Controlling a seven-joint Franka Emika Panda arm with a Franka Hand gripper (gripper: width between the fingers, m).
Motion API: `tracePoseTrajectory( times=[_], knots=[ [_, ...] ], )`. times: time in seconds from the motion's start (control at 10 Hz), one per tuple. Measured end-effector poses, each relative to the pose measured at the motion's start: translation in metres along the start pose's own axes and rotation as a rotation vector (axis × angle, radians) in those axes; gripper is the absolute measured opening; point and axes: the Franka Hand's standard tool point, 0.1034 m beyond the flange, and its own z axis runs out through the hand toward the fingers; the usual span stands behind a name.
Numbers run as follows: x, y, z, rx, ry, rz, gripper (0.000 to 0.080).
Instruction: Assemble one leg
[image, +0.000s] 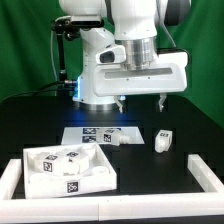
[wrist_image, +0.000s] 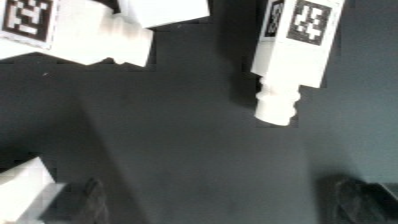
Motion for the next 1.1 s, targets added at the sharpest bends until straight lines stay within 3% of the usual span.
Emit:
tracePoseTrajectory(
  times=[0.2,0.4,0.6,0.7,0.8,1.1],
  knots=[
    [0.001,0.011,0.007,-0.008,-0.009,-0.076,0.0649],
    [0.01,0.046,0.0,-0.011,0.002,-0.232,0.0649],
    [0.011,0.071,-0.003,-0.026,0.018,-0.357,0.0649],
    [0.012,0.077,0.0,-0.032,0.034,-0.397,0.0649],
    [0.01,0.073,0.0,-0.008,0.023,-0.365,0.0649],
    [0.01,0.074,0.0,-0.007,0.023,-0.359,0.0649]
  ],
)
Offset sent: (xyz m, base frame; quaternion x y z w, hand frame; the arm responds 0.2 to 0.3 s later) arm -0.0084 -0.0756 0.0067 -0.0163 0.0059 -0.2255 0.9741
